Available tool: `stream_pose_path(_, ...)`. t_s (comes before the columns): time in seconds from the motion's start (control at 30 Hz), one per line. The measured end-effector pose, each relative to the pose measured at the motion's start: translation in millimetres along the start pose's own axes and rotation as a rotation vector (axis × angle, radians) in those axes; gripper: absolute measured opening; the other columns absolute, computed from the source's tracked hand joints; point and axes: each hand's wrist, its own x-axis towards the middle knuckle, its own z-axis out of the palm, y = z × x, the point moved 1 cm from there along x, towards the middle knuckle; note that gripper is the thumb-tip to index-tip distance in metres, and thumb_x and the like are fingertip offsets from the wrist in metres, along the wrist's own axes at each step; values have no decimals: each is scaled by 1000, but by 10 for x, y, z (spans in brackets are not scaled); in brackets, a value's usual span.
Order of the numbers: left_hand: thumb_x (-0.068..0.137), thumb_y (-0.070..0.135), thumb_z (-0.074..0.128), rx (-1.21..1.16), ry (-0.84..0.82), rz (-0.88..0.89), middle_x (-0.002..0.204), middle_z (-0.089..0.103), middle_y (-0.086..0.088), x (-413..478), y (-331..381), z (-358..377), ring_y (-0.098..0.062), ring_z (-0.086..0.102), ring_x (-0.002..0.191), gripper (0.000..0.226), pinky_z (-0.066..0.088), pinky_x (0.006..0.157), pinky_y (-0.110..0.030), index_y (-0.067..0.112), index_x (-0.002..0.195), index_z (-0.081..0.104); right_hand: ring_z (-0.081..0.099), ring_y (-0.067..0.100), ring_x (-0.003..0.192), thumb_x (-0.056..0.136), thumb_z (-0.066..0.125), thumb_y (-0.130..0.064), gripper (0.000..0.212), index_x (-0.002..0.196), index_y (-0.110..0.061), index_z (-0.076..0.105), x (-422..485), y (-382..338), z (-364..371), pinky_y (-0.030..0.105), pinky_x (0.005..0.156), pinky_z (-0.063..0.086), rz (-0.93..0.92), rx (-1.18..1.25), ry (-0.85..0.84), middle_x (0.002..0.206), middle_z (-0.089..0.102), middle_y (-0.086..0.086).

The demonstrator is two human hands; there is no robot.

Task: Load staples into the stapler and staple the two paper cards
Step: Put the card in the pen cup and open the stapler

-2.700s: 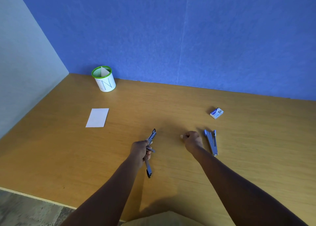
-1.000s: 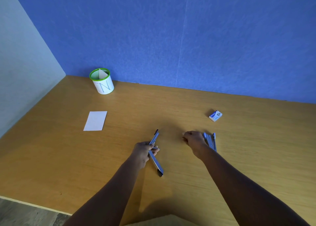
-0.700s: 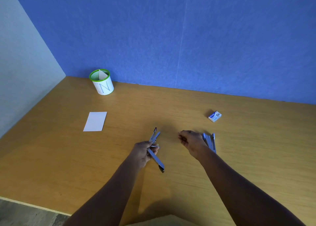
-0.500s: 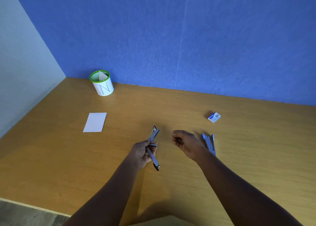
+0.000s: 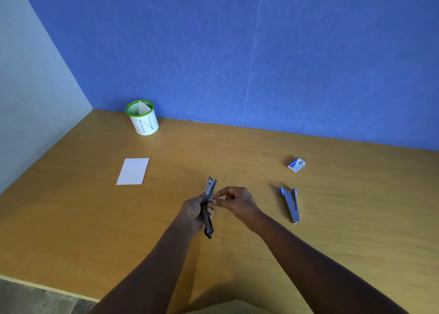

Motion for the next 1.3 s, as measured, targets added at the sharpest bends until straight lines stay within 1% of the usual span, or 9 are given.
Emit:
stream_pose_path(0.13, 103, 19, 31, -14, -61, 1, 47, 58, -2, -1, 34, -15, -6, 42, 36, 37, 34, 33, -13, 0, 82, 55, 29, 6, 45, 78, 73, -20, 16, 90, -9, 71, 22, -21, 17, 16, 43, 24, -65, -24, 119, 52, 36, -6)
stream_pose_path(0.37, 102, 18, 31, -47, -118, -61, 67, 67, -17, 15, 64, -55, -4, 42, 30, 32, 33, 30, -13, -1, 94, 55, 42, 0, 34, 84, 67, -16, 15, 91, -4, 72, 47, -120, 71, 12, 37, 26, -157, -111, 257, 44, 47, -11)
stream_pose_path(0.47, 103, 18, 31, -52, -124, -65, 64, 61, -13, 7, 80, -60, -5, 42, 29, 33, 33, 30, -13, 0, 89, 55, 59, 3, 64, 90, 58, -15, 21, 104, -4, 69, 12, -165, 122, 15, 54, 30, -276, -364, 234, 75, 58, 1)
stream_pose_path(0.57, 103, 19, 32, -29, -132, -62, 59, 47, -5, -8, 107, -47, -6, 42, 30, 36, 32, 30, -13, 3, 78, 53, 53, 23, 79, 95, 47, -19, 28, 113, -6, 64, -12, -179, 191, 23, 63, 28, -329, -596, 170, 94, 61, 14)
stream_pose_path(0.7, 102, 18, 32, 28, -137, -62, 46, 50, -2, -33, 138, -73, -7, 44, 30, 37, 33, 31, -13, 4, 75, 53, 58, 31, 88, 98, 42, -23, 33, 113, -3, 63, -13, -203, 231, 25, 64, 30, -284, -609, 139, 84, 55, 12)
stream_pose_path(0.93, 102, 18, 32, 46, -140, -61, 67, 48, -4, -24, 193, -164, -8, 45, 34, 36, 36, 34, -15, 0, 84, 57, 47, 22, 70, 100, 36, -24, 37, 99, 2, 62, 6, -247, 372, 25, 58, 31, -102, -662, 50, 75, 50, 8)
stream_pose_path(1.07, 101, 17, 37, 130, -110, -23, 69, 49, -8, -38, 285, -231, -16, 44, 52, 29, 41, 42, -22, 2, 84, 55, 42, 17, 53, 98, 37, -20, 36, 88, 1, 64, -10, -270, 420, 24, 45, 26, -57, -573, 50, 65, 47, 5)
stream_pose_path(1.17, 95, 0, 46, 232, -98, 0, 73, 49, -12, -10, 315, -233, -19, 46, 58, 13, 45, 46, -24, -2, 86, 53, 42, 13, 51, 97, 40, -18, 32, 95, 0, 67, 11, -227, 419, 24, 46, 28, -2, -537, 66, 75, 55, 11)
stream_pose_path(1.3, 91, -10, 47, 445, 24, 100, 79, 53, -15, 123, 347, -235, -20, 57, 65, 9, 53, 58, -24, -2, 89, 50, 60, 20, 82, 95, 46, -18, 29, 112, -6, 66, 31, -161, 372, 23, 63, 40, 36, -487, 118, 107, 67, 13)
